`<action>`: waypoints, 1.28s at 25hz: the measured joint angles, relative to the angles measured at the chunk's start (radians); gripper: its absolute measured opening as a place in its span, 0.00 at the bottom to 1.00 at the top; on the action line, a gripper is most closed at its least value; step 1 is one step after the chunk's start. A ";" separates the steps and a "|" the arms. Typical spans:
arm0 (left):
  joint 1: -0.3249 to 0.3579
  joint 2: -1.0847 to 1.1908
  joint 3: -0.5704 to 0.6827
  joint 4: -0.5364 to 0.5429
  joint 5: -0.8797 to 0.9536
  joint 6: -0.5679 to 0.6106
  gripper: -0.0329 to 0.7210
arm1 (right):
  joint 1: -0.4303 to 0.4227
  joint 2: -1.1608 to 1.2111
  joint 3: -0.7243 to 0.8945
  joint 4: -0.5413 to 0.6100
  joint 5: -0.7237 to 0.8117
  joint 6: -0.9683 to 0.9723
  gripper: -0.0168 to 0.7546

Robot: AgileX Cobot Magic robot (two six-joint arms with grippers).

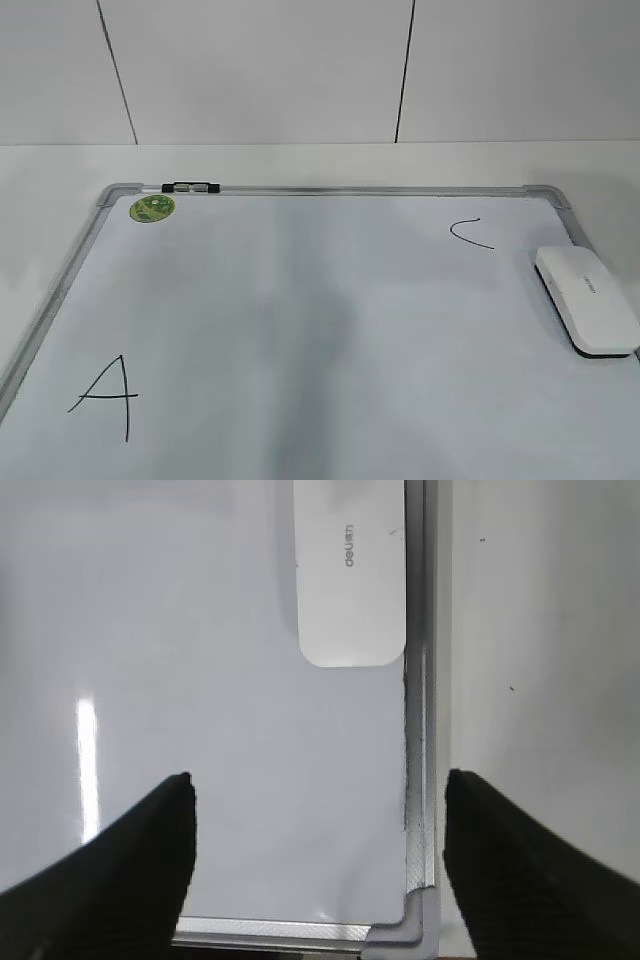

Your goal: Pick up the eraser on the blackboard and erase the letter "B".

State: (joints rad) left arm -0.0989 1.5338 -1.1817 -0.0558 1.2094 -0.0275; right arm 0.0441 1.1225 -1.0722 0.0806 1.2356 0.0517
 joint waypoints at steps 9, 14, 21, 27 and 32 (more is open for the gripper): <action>0.000 -0.462 0.239 0.005 0.015 0.000 0.38 | 0.000 -0.359 0.155 -0.033 0.015 0.000 0.79; 0.000 -0.740 0.307 0.007 0.016 0.000 0.37 | 0.000 -0.565 0.208 -0.054 0.022 0.004 0.78; 0.000 -1.061 0.395 0.023 0.001 0.027 0.36 | 0.000 -0.833 0.311 -0.054 0.029 0.004 0.78; 0.000 -1.275 0.477 0.024 -0.022 0.049 0.36 | 0.000 -1.027 0.417 -0.056 0.033 -0.013 0.78; 0.000 -1.438 0.581 0.025 -0.051 0.059 0.36 | 0.000 -1.135 0.513 -0.058 0.039 -0.071 0.78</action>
State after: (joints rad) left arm -0.0989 0.0962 -0.6012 -0.0303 1.1582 0.0314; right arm 0.0441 -0.0120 -0.5593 0.0226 1.2747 -0.0192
